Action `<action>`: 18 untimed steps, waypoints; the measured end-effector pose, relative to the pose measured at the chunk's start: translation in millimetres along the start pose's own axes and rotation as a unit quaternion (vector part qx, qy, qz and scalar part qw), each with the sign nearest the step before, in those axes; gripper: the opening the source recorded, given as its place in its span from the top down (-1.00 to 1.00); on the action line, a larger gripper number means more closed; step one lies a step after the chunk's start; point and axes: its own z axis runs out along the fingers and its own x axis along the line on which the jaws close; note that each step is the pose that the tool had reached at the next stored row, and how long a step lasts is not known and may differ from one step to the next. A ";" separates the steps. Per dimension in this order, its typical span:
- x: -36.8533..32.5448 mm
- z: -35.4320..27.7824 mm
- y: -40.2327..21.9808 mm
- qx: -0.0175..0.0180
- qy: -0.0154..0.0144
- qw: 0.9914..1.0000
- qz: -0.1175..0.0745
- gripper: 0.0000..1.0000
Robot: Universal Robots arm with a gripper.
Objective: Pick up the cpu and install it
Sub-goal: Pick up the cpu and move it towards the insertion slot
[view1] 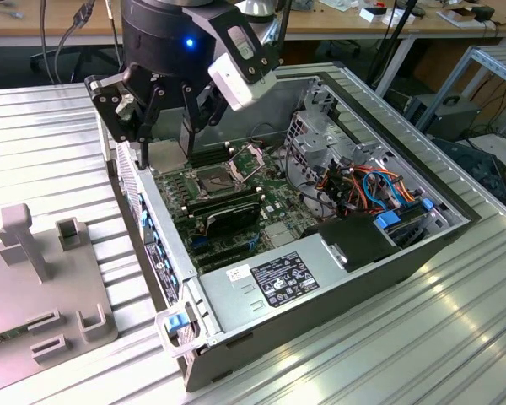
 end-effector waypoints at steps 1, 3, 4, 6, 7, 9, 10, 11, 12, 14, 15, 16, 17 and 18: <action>-1.7 0.0 -0.1 0.000 0.000 1.000 0.000 -0.08; -3.2 -0.1 -0.2 0.000 0.000 1.000 0.000 -0.08; -4.0 -0.1 -0.2 0.000 0.000 1.000 0.000 -0.08; -4.8 -0.1 -0.2 0.000 0.000 1.000 0.000 -0.08; -5.1 -0.1 -0.2 0.000 0.000 1.000 0.000 -0.08; -5.6 -0.1 -0.3 0.000 0.000 1.000 0.000 -0.08; -5.7 -0.1 -0.3 0.000 0.000 1.000 0.000 -0.08; -5.7 -0.1 -0.3 0.000 0.000 1.000 0.000 -0.08; -5.7 -0.1 -0.3 0.000 0.000 1.000 0.000 -0.08; -5.8 -0.1 -0.3 0.000 0.000 1.000 0.000 -0.08; -5.8 -0.1 -0.3 0.000 0.000 1.000 0.000 -0.08; -5.8 -0.1 -0.3 0.000 0.000 1.000 0.000 -0.08; -5.8 -0.1 -0.3 0.000 0.000 1.000 0.000 -0.08; -5.8 -0.1 -0.3 0.000 0.000 1.000 0.000 -0.08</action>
